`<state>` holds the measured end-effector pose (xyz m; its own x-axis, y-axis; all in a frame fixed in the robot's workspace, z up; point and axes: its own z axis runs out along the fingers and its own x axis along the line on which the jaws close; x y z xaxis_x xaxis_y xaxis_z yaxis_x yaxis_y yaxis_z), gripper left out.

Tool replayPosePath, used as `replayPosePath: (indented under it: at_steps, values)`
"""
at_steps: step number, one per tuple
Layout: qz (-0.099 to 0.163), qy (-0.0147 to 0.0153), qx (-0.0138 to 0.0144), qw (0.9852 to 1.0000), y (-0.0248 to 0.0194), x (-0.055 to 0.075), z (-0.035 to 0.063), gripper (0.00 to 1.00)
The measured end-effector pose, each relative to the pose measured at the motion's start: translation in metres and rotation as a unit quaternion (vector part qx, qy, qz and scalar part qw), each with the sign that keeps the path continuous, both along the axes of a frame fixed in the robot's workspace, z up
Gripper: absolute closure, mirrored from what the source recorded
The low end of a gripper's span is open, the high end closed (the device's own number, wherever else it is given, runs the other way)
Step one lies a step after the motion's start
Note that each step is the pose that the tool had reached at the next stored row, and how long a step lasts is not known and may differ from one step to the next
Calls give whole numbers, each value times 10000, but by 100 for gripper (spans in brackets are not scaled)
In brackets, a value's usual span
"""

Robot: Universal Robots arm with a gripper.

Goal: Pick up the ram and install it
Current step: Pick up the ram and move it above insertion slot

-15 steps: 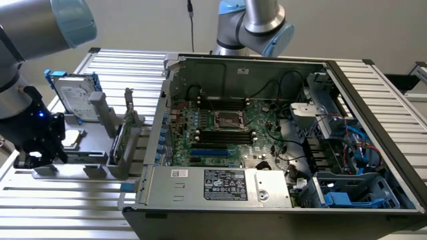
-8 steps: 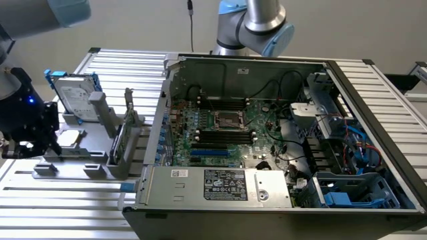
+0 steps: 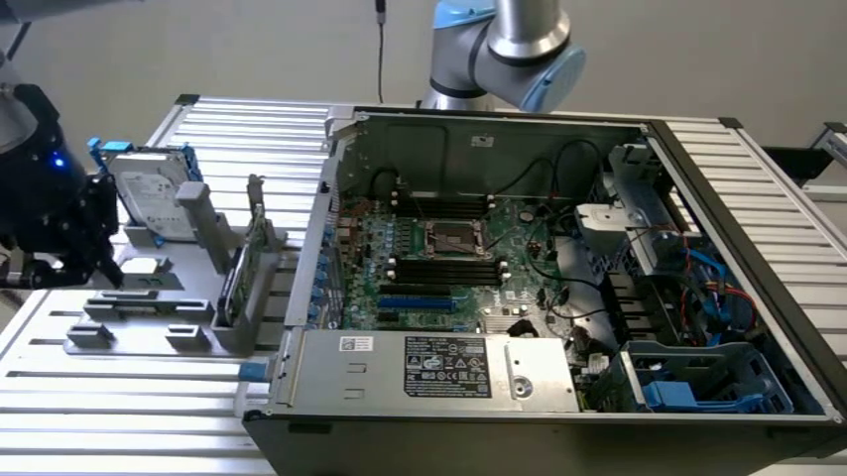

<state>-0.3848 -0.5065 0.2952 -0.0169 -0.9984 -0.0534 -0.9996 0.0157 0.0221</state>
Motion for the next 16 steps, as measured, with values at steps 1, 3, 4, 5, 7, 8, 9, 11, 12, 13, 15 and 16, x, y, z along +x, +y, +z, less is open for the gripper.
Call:
replayPosePath:
  at_steps: [1,3,4,5,7,8,9,11,12,13,15,16]
  values:
    - [0,1,1,10000,0,43,44,86]
    - [1,6,0,10000,0,133,135,86]
    - [1,8,0,10000,0,178,180,86]
    - [0,10,1,10000,0,225,227,86]
    - [0,14,1,10000,0,316,318,86]
    - [0,17,1,10000,0,361,363,86]
    - [1,20,0,10000,0,407,409,86]
    - [0,24,0,10000,0,496,499,86]
    - [0,25,2,10000,0,541,543,86]
    - [0,27,2,10000,0,586,588,86]
    - [1,31,2,10000,0,680,682,86]
    - [1,33,2,10000,0,725,727,86]
